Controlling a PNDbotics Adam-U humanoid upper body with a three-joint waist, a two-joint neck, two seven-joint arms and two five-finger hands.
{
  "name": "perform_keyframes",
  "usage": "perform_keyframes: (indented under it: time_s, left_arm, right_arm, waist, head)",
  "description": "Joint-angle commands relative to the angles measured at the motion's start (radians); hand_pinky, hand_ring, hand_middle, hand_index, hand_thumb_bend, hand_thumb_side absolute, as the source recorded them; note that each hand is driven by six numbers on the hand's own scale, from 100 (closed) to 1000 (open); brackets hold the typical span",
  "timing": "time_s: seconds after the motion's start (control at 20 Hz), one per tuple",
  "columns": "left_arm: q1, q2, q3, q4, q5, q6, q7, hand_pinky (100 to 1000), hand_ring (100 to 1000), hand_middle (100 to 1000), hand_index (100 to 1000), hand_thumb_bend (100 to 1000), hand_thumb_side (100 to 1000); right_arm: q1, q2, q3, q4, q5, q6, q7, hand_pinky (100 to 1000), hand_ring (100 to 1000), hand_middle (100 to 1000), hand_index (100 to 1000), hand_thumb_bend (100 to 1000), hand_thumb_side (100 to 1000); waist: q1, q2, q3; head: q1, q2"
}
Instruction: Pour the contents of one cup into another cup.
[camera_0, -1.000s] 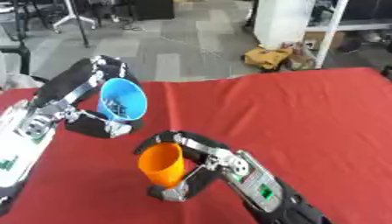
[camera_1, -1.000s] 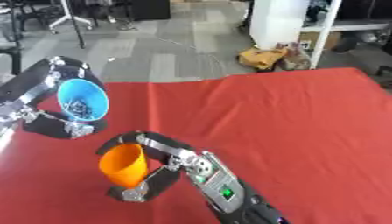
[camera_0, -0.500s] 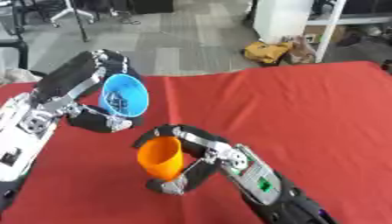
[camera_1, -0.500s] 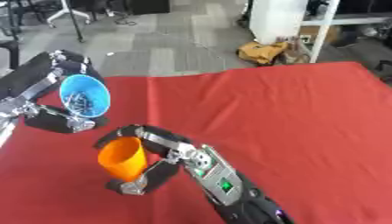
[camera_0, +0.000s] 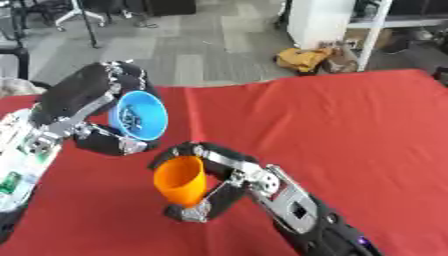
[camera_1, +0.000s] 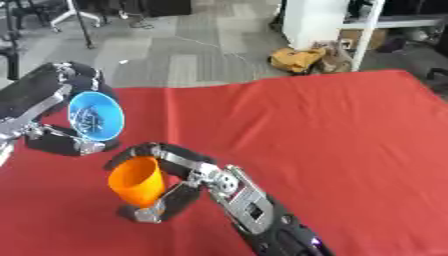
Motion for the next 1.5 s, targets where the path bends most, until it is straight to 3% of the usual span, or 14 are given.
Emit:
perform_keyframes:
  time_s: [0.05, 0.25, 0.4, 0.75, 1.5]
  left_arm:
    - [-0.018, 0.016, 0.001, -0.05, -0.018, 0.001, 0.015, 219, 285, 314, 633, 631, 100]
    - [-0.016, 0.024, -0.008, -0.093, -0.045, -0.002, 0.023, 210, 240, 317, 636, 655, 100]
    - [-0.014, 0.029, -0.014, -0.109, -0.078, -0.009, 0.031, 141, 242, 318, 638, 675, 100]
    - [-0.002, 0.045, -0.026, -0.132, -0.16, -0.034, 0.055, 159, 244, 316, 642, 702, 100]
    - [0.017, 0.075, -0.062, -0.217, -0.231, -0.055, 0.055, 183, 243, 310, 647, 729, 100]
  right_arm:
    - [-0.022, -0.003, -0.005, -0.01, -0.008, 0.001, -0.003, 471, 290, 556, 798, 211, 100]
    - [-0.022, -0.004, -0.005, -0.009, -0.007, 0.001, -0.005, 470, 289, 556, 798, 211, 100]
    - [-0.022, -0.004, -0.005, -0.01, -0.008, 0.001, -0.005, 470, 289, 555, 797, 211, 100]
    - [-0.018, -0.011, -0.006, -0.012, -0.009, 0.002, -0.008, 469, 288, 555, 797, 211, 100]
    - [-0.011, -0.019, -0.005, -0.013, -0.011, 0.007, -0.01, 465, 288, 554, 796, 212, 100]
  waist:
    - [0.002, -0.017, 0.001]
    - [0.002, -0.017, 0.002]
    - [0.002, -0.017, 0.002]
    - [0.003, -0.017, 0.003]
    - [0.001, -0.018, 0.011]
  head:
    - [-0.003, 0.0]
    - [-0.004, -0.002]
    - [-0.005, -0.004]
    - [-0.009, -0.005]
    - [-0.017, -0.007]
